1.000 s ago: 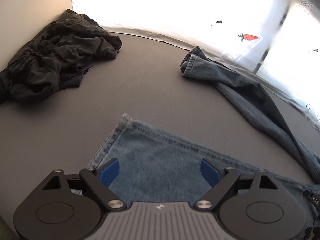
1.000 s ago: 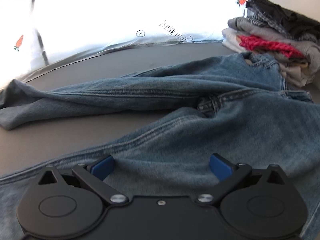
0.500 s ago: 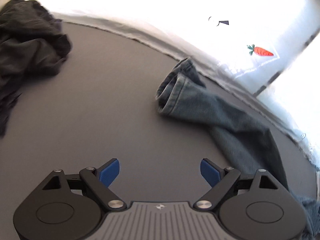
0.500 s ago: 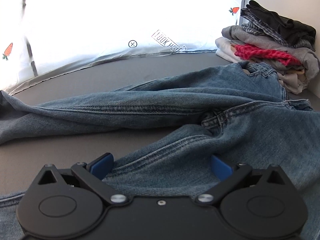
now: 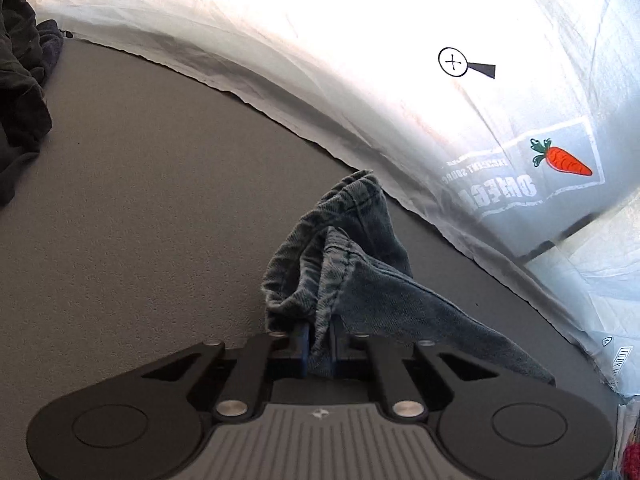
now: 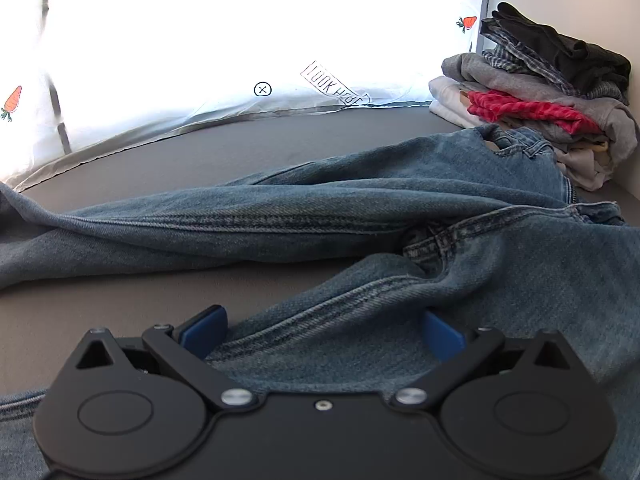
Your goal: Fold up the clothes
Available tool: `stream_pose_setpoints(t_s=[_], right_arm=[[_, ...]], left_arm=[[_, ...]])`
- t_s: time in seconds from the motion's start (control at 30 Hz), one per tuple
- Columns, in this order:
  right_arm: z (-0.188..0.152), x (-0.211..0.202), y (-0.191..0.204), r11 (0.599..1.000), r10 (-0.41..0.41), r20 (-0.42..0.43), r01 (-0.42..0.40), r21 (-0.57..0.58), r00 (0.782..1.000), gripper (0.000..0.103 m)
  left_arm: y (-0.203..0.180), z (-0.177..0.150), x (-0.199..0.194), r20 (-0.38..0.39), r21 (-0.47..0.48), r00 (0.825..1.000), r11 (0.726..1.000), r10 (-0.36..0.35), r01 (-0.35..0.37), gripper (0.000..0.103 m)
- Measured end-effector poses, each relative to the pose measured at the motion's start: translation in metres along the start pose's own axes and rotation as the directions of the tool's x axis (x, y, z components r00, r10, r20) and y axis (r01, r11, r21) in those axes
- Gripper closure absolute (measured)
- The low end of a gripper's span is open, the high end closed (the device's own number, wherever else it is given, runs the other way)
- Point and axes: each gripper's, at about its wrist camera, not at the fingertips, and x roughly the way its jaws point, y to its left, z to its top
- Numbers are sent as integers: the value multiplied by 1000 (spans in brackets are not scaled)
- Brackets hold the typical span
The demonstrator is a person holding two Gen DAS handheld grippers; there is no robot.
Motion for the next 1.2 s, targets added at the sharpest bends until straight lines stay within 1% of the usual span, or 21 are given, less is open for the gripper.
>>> stream_pose_setpoints(t_s=[0.07,0.2,0.37,0.43,0.5,0.57,0.63,0.7,0.73,0.8,0.83,0.87,0.9,0.93,0.97,1.07,1.13,1.2], right_arm=[[0,0,0,1000,1,0,-1,0,1000,0],[1,0,-1,1000,2,-1,-2,1,1000,0],[1,0,-2,1000,6,-1,-6,3,1000,0],[1,0,-2,1000,7,-1,-7,4,1000,0],[1,0,-2,1000,8,-2,-8,5,1000,0],[2,0,-3,1000,10,-3,-10,6,1000,0],[2,0,-4,1000,11,-4,-11,7,1000,0],[2,0,-5,1000,15,-5,-14,9,1000,0],[2,0,-5,1000,15,-6,-15,9,1000,0],[2,-1,-5,1000,16,-11,-16,6,1000,0],[2,-2,-6,1000,22,-20,-22,7,1000,0],[3,-3,-8,1000,28,-29,-28,8,999,0],[3,-6,-10,999,36,-48,-36,13,998,0],[4,-9,-12,999,44,-67,-43,18,997,0],[5,-12,-14,998,53,-86,-51,24,995,0],[4,-25,-19,997,68,-95,-64,44,993,0],[3,-34,-21,997,64,-85,-60,47,994,0],[4,-40,-23,998,53,-75,-50,50,996,0]], left_arm=[[1,0,-15,26,19,1000,1000,9,-10,97],[11,-3,-65,109,21,994,1000,21,-23,98],[30,-15,-147,203,-9,979,1000,-5,7,98],[35,-25,-171,223,5,975,1000,0,-1,98],[40,-40,-185,213,32,977,999,20,-27,98],[51,-59,-189,164,52,985,997,52,-62,98],[69,-79,-184,88,37,992,994,95,-98,97],[89,-97,-176,24,-6,988,988,151,-151,95],[98,-105,-173,2,-22,984,983,180,-180,95],[109,-113,-177,7,-40,974,974,225,-224,94],[112,-114,-180,14,-47,975,974,223,-223,90],[115,-113,-184,23,-53,976,975,218,-217,85],[116,-111,-187,38,-58,978,977,207,-205,81],[117,-110,-190,52,-59,979,980,196,-193,73],[118,-108,-193,65,-50,980,982,186,-183,67],[111,-97,-189,88,-8,983,987,163,-163,54],[107,-88,-175,82,29,985,987,154,-157,50],[99,-78,-157,58,88,986,983,159,-164,49]])
